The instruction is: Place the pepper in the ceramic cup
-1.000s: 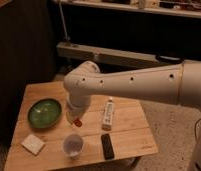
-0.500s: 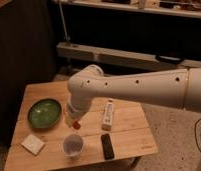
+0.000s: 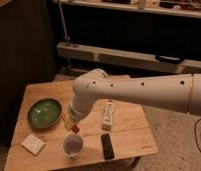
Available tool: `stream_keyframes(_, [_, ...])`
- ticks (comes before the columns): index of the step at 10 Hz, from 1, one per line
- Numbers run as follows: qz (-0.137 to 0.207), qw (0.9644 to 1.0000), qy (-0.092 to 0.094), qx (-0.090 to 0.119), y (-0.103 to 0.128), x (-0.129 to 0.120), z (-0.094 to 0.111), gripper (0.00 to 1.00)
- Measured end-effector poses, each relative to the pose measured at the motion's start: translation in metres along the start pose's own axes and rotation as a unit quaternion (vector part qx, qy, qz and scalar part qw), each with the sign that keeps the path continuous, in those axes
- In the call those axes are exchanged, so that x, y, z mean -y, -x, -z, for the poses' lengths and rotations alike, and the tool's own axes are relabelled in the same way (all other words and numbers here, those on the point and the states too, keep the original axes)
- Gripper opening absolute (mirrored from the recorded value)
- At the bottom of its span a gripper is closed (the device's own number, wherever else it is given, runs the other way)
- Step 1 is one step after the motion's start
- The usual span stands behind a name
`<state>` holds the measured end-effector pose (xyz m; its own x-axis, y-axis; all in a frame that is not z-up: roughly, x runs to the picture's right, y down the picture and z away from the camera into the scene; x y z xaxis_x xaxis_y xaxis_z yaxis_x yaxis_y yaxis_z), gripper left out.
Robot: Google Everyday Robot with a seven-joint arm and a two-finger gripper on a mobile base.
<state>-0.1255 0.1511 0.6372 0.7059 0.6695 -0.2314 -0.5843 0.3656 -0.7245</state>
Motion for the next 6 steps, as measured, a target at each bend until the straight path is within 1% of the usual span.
stream_keyframes(1, [0.009,0.9999,0.011,0.000,-0.001,-0.005,-0.002,0.00])
stream_keyframes(3, [0.018,0.9995,0.026,0.000,-0.005,-0.010,-0.005,0.00])
stream_keyframes(6, [0.027,0.9988,0.041,-0.004,-0.012,-0.016,-0.009,0.00])
